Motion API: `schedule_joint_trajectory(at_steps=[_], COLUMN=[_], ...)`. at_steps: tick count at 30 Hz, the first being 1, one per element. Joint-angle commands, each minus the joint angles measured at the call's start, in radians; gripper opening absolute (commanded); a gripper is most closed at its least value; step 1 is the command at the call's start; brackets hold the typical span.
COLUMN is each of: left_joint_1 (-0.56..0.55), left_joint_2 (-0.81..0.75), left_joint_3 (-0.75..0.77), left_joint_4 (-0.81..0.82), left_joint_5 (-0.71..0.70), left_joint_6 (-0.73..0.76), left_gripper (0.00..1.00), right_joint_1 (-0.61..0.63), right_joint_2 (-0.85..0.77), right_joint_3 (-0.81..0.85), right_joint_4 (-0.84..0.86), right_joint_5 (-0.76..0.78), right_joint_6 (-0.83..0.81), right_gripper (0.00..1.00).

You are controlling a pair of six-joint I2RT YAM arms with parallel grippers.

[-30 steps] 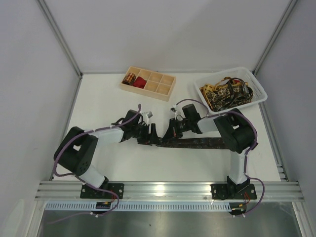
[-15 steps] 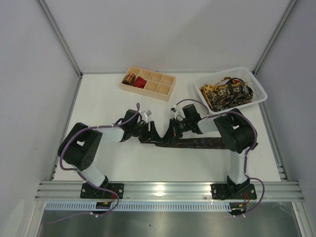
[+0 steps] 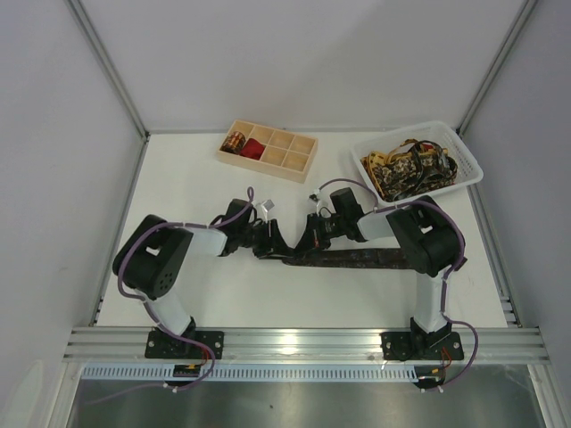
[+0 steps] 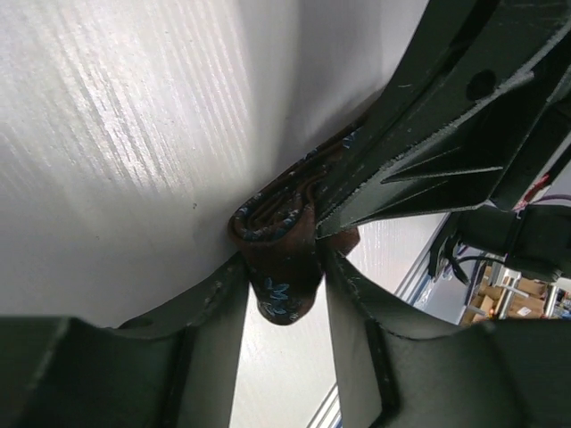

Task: Roll the ties
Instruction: Roll the tie

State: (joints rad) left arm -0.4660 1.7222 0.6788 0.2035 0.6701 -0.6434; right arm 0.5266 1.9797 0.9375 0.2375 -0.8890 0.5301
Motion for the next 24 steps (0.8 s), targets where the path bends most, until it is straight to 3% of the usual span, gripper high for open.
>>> schedule_joint_trajectory(at_steps=[1, 4, 5, 8, 19, 24], left_joint_1=[-0.028, -0.030, -0.030, -0.030, -0.031, -0.031], left_joint_2=[0.057, 0.066, 0.065, 0.042, -0.142, -0.213], left_joint_3=[-0.018, -0.030, -0.033, -0.039, -0.018, -0.021], left_joint_4=[-0.009, 0.022, 0.023, 0.014, -0.277, -0.354], left_joint_5=[-0.040, -0.037, -0.041, -0.066, -0.279, -0.337], left_joint_6=[0.004, -0.019, -0.022, -0.022, 0.102, 0.129], left_gripper=[0.45, 0.33, 0.19, 0.00, 0.00, 0.00], right_joint_1=[0.004, 0.012, 0.013, 0.021, 0.055, 0.088], right_joint_2=[0.041, 0.036, 0.036, 0.022, -0.131, -0.137], right_joint_3=[-0.028, -0.028, -0.023, -0.013, 0.066, 0.086], right_joint_4=[-0.052, -0.056, -0.059, -0.087, -0.328, -0.336], right_joint_5=[0.130, 0.130, 0.136, 0.139, 0.225, 0.228], right_joint_6=[-0.058, -0.055, -0.055, -0.053, -0.114, -0.108], right_gripper=[0.00, 0.00, 0.00, 0.00, 0.00, 0.00])
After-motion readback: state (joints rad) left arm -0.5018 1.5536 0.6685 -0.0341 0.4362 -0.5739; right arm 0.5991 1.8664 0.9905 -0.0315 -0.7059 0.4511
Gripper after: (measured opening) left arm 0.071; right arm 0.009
